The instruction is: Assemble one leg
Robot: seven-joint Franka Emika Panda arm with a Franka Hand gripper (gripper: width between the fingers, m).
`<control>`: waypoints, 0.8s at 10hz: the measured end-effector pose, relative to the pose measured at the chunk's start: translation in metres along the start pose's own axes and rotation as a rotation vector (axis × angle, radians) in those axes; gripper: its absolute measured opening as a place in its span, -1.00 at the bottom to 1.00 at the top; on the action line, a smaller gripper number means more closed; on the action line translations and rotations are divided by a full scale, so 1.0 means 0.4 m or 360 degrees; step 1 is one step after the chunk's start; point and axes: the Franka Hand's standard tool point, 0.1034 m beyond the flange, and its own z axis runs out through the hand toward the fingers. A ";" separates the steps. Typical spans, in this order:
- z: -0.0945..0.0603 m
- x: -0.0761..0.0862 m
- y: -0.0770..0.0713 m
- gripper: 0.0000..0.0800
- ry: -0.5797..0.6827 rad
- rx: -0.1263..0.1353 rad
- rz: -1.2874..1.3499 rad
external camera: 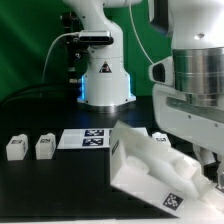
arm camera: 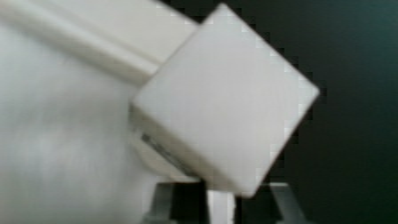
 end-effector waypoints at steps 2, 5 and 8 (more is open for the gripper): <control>0.001 -0.003 -0.008 -0.97 0.0018 0.0046 0.0179; 0.001 -0.001 -0.008 -1.00 0.0020 0.0047 0.0141; -0.005 -0.008 -0.011 -0.99 0.0019 0.0048 0.0065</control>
Offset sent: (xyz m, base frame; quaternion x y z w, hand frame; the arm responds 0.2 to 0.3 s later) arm 0.0000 0.0000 0.0000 0.0000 0.0000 0.0000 1.0000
